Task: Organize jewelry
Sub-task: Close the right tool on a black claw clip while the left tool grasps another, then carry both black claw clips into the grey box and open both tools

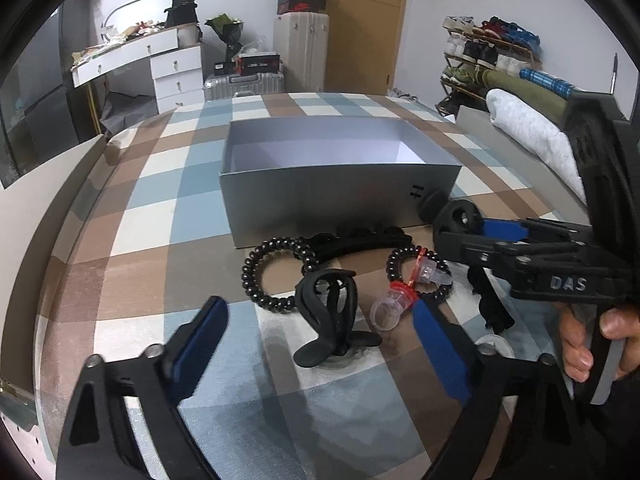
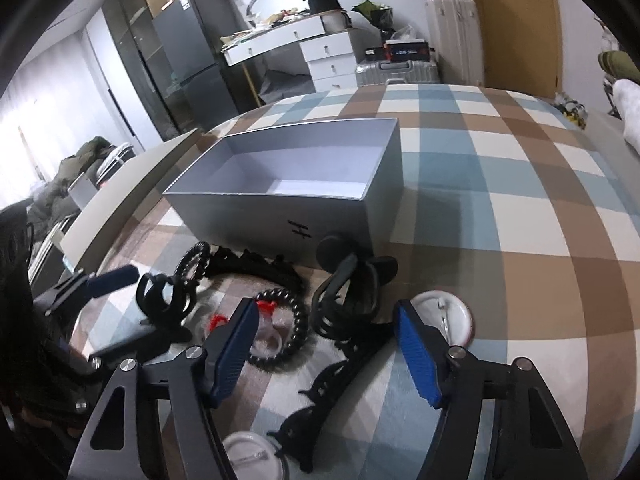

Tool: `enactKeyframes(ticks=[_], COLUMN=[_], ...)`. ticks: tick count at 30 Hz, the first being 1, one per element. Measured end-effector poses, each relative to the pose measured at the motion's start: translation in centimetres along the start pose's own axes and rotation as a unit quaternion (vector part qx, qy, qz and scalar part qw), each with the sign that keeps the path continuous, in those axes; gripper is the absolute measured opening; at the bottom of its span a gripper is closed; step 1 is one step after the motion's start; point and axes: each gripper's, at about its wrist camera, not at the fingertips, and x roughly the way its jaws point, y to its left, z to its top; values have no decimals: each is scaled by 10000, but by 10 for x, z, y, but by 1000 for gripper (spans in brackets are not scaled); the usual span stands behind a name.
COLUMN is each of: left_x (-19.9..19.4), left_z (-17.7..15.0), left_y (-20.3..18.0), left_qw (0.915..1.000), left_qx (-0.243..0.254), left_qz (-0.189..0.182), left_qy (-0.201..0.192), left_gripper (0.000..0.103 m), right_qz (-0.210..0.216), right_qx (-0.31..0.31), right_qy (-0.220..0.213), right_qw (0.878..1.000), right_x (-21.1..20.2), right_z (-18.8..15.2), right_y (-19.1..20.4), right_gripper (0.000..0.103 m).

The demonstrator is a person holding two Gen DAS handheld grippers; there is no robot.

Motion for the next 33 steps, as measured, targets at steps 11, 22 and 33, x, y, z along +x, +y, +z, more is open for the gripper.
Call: enactKeyframes(ticks=[11, 22, 33], left_x=[-1, -17, -23], left_z=[-3, 0, 12], left_y=[8, 6, 14], left_qw=[9995, 9982, 9961], left_qx=[-143, -75, -229], left_qz=[-278, -360, -321], left_qy=[18, -482, -783], left_gripper=[25, 25, 25], right_qz=[110, 446, 560], right_qx=[221, 129, 64], right_qy=[-87, -509, -661], right_qw=[9997, 9976, 9962], right_x=[-4, -33, -38], right_z=[-1, -11, -3], right_y=[-6, 0, 4], right_gripper=[32, 32, 32])
